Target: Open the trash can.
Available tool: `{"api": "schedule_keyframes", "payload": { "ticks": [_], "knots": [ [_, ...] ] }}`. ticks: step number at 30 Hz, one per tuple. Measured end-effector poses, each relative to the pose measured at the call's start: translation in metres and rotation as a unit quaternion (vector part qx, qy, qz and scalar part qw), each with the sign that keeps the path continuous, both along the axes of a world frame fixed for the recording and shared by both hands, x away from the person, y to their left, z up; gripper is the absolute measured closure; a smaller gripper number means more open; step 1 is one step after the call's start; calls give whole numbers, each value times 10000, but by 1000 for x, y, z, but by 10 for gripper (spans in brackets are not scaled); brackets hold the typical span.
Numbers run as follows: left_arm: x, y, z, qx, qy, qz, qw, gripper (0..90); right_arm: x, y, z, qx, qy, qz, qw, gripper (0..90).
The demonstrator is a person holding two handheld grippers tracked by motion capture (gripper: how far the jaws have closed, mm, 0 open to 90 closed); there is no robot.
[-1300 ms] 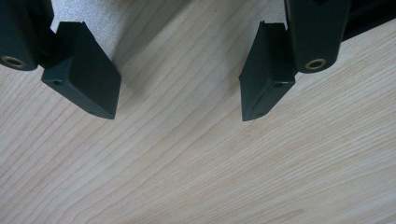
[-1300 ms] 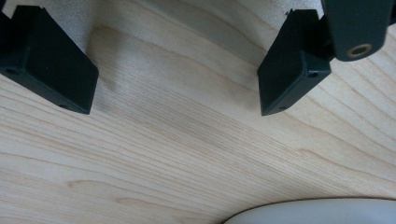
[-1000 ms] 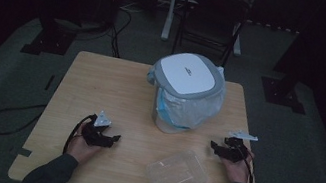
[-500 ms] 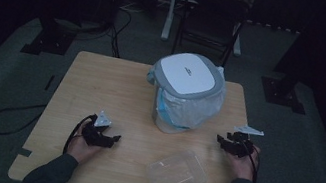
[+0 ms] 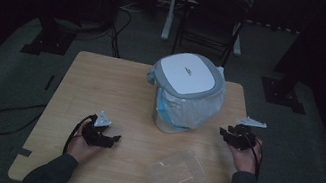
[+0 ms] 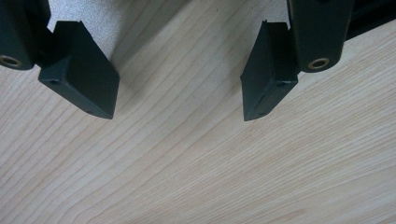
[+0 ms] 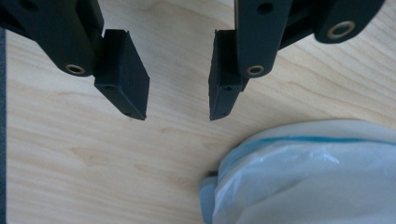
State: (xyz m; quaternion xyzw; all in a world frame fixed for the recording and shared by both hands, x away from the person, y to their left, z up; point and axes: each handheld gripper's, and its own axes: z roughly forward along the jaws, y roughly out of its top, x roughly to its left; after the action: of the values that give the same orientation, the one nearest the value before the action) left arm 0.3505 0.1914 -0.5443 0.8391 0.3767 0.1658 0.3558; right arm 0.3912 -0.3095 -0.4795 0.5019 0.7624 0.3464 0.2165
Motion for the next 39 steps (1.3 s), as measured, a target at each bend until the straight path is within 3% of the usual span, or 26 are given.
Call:
{"api": "schedule_keyframes", "payload": {
  "ticks": [13,26,39],
  "knots": [
    [0,0,0,-2,4,12,10000,288,13,-2,26,14,-124,45,9999,550],
    [0,0,0,3,3,13,10000,288,21,-7,55,90,-429,5,9990,552],
    [0,0,0,5,2,16,10000,287,27,-16,79,199,-601,34,9980,610]
  ]
}}
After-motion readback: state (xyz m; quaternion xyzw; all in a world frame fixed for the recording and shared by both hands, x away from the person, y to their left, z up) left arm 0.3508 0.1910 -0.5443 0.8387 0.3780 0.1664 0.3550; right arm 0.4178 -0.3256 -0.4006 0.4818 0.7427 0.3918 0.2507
